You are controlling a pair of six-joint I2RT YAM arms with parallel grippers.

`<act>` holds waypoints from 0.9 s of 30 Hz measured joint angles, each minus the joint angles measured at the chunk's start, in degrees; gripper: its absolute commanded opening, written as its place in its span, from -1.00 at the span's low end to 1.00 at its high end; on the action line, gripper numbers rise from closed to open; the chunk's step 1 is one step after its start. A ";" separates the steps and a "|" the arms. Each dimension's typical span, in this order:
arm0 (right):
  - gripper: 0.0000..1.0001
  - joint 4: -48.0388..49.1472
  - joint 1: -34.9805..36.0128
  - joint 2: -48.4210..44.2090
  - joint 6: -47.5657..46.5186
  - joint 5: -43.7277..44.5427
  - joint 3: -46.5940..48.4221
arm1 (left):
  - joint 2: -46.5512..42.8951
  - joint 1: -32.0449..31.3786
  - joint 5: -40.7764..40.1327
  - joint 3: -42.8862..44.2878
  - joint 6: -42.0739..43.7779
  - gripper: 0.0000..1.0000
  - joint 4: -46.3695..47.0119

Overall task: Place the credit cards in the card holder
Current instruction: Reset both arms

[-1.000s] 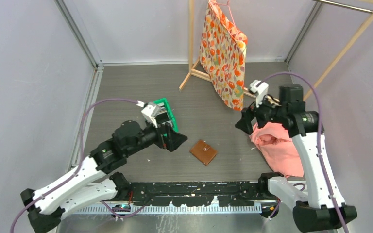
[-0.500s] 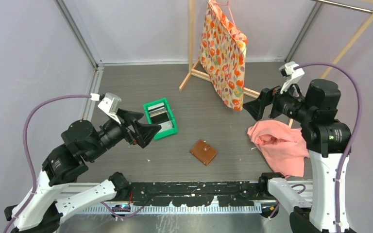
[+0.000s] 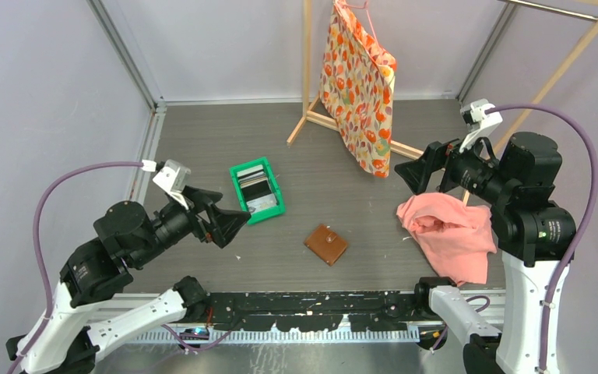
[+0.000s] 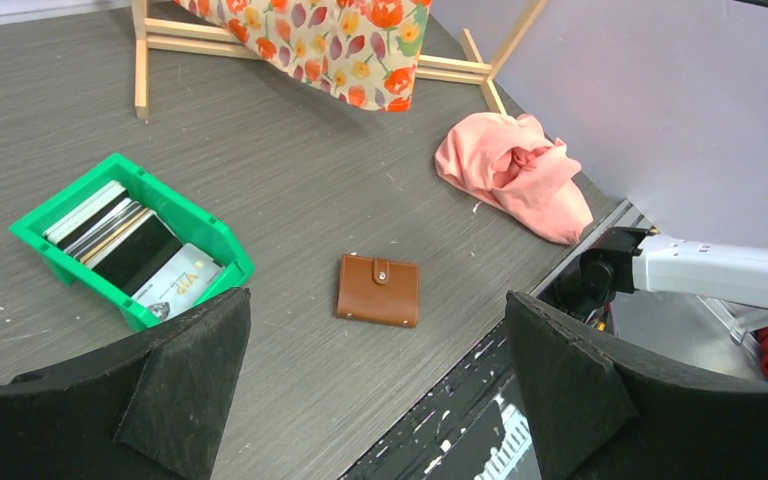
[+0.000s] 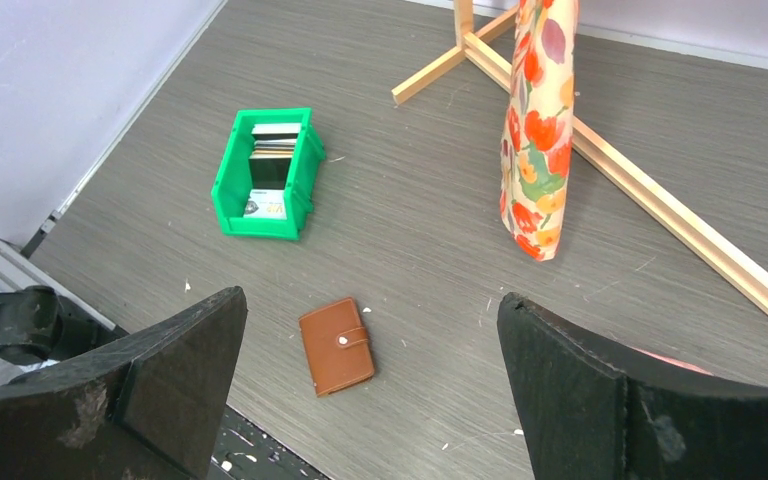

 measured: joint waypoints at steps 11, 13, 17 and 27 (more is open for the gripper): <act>1.00 -0.11 -1.86 0.04 0.02 -1.09 0.00 | -1.07 0.00 0.28 -2.78 -0.02 0.99 -0.09; 1.00 -0.11 -2.05 0.15 0.04 -1.33 0.00 | -1.70 0.00 0.31 -3.32 -0.04 1.00 -0.09; 1.00 -0.09 -2.36 0.37 0.22 -1.79 0.00 | -2.84 0.00 0.31 -3.91 -0.07 1.00 -0.15; 1.00 -0.09 -2.73 0.37 0.46 -2.95 -0.04 | -4.44 0.00 0.39 -5.92 -0.44 0.99 -0.15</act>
